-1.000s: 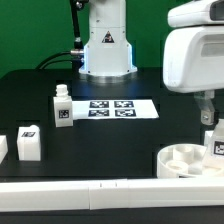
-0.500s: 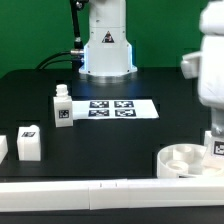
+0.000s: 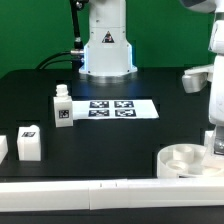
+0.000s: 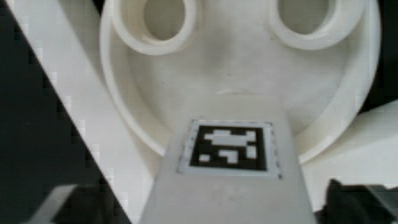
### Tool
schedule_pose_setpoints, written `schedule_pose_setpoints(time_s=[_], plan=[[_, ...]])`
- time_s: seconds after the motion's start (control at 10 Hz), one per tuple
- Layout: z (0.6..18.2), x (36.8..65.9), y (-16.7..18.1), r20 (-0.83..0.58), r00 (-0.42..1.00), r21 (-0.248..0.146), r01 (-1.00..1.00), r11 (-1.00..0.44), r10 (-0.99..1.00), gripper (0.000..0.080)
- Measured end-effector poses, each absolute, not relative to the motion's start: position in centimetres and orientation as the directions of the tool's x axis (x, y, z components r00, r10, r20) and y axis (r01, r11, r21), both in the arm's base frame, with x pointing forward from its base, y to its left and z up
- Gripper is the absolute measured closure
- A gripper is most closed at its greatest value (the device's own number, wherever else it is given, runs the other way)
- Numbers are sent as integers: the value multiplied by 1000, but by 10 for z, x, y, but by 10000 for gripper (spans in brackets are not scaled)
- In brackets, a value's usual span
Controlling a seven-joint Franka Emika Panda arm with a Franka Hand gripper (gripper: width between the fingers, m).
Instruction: Assemble stool
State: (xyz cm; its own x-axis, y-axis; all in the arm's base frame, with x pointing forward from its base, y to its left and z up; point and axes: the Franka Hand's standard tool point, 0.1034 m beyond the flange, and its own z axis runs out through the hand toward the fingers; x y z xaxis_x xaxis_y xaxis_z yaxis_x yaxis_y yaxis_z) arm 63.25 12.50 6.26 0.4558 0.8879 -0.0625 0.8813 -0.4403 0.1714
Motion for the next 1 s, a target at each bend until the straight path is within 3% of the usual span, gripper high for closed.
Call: schedule_pose_setpoints(time_s=[0.1,0.2,0.6,1.0], plan=[[63,632,125,-55,494,174,861,-479,868,421],[63,633,125,-34,586,179,800,-572,809,468],[63,646,105,1,933,136,356,-924,360,468],[64,647,100,-3,997,144,77,-987,77,466]])
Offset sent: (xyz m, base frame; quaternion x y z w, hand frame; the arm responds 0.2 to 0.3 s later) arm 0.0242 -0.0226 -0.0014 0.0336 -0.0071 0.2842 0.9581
